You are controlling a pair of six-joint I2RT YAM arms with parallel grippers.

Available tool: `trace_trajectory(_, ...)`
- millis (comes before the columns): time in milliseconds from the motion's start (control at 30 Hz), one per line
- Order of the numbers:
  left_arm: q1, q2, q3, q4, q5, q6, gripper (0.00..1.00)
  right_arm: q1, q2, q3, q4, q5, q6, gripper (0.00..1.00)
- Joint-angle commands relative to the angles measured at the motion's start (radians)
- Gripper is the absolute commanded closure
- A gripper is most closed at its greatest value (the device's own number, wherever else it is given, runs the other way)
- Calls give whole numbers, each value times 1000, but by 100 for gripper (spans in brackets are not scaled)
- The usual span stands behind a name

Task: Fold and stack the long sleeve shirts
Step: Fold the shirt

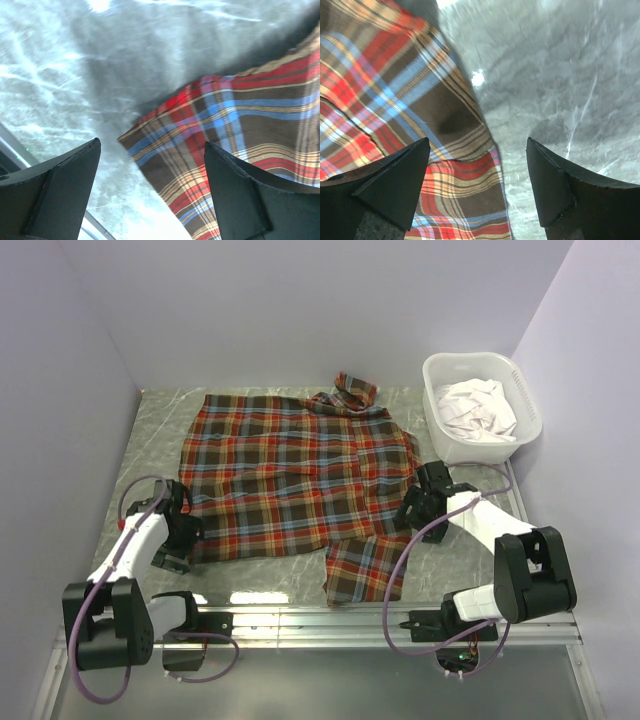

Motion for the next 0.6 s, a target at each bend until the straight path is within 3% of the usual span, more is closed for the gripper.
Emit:
trace_trajectory(0, 5, -44, -24, -44, 0, -65, 9, -5, -32, -24, 18, -30, 11, 16)
trace_trajectory(333, 5, 18, -90, 41, 31, -76, 12, -2, -6, -50, 35, -79, -15, 21)
trace_trajectory(567, 5, 22, -98, 91, 43, -64, 35, 9, 27, -51, 44, -120, -46, 32)
